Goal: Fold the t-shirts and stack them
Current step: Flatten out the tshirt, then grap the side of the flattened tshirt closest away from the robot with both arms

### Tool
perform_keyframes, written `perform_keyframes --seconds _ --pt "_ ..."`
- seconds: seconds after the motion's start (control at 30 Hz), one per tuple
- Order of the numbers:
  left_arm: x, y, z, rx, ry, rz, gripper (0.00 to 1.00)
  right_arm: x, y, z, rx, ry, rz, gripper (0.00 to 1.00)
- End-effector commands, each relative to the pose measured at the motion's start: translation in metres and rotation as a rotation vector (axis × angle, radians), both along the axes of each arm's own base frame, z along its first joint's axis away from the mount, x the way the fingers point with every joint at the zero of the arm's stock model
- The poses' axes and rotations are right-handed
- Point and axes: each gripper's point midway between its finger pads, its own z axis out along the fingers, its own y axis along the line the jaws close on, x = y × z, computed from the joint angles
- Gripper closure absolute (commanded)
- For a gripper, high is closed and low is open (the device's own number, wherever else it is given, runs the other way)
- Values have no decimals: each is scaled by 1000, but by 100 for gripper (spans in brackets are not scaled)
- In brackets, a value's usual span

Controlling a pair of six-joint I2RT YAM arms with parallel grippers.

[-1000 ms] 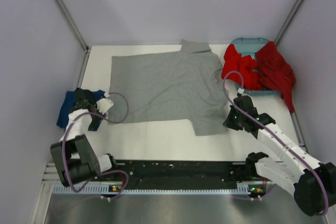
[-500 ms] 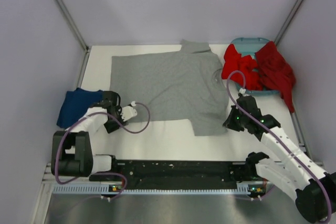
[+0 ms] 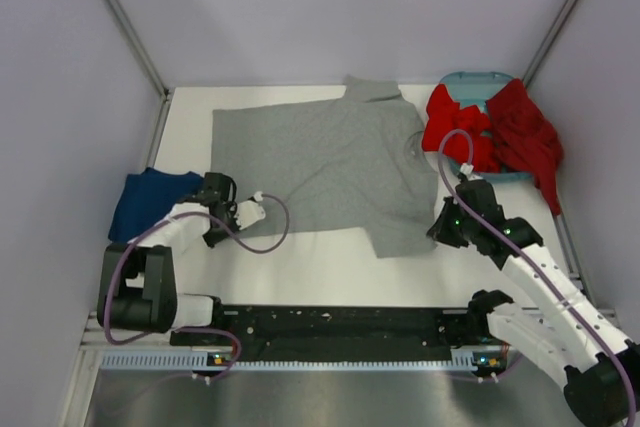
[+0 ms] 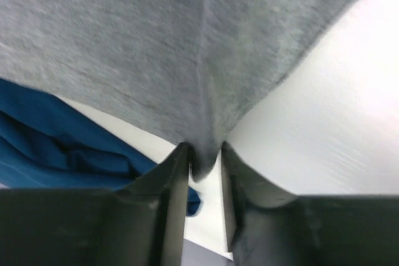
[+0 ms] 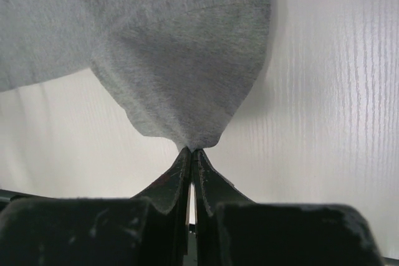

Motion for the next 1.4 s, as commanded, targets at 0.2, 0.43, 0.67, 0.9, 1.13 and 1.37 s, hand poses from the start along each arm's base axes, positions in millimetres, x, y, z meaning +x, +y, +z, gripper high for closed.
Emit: perform_keyframes --seconds 0.2,0.43,0.67,0.9,1.13,1.37 --pt "3 -3 76 -84 -141 246 41 9 -13 16 -65 -55 -4 100" --pt "-5 65 50 41 -127 608 41 10 -14 6 -95 -7 8 100" --pt "-7 74 16 4 -60 635 42 10 -19 1 -116 14 -13 100" --pt "-24 64 -11 -26 66 661 84 9 -23 3 -124 1 -33 100" --pt "-29 39 1 -156 112 655 100 10 -23 3 -131 2 -25 100" --pt "-34 24 11 -198 158 578 80 5 -16 10 -83 4 -15 100"
